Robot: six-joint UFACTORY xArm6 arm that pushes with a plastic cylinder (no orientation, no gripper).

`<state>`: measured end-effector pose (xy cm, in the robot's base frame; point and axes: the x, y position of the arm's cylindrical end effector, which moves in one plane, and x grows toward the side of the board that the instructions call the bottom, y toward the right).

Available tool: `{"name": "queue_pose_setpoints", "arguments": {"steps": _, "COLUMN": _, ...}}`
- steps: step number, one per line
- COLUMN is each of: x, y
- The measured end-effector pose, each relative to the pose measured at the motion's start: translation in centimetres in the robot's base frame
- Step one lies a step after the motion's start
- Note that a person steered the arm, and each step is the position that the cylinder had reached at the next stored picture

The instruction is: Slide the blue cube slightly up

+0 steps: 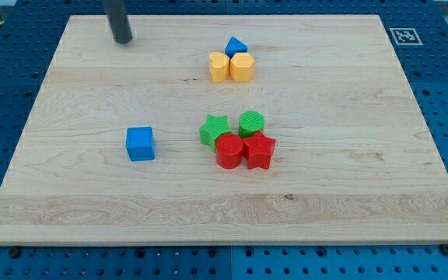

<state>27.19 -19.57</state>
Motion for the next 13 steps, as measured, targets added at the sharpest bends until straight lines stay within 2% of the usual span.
{"name": "queue_pose_setpoints", "arguments": {"steps": 2, "x": 0.1, "y": -0.4}}
{"name": "queue_pose_setpoints", "arguments": {"steps": 4, "x": 7.1, "y": -4.8}}
{"name": "queue_pose_setpoints", "arguments": {"steps": 7, "x": 21.9, "y": -4.7}}
{"name": "queue_pose_setpoints", "arguments": {"steps": 9, "x": 29.7, "y": 4.2}}
{"name": "queue_pose_setpoints", "arguments": {"steps": 10, "x": 29.6, "y": 8.8}}
{"name": "queue_pose_setpoints", "arguments": {"steps": 11, "x": 26.1, "y": 8.8}}
{"name": "queue_pose_setpoints", "arguments": {"steps": 13, "x": 23.6, "y": 7.5}}
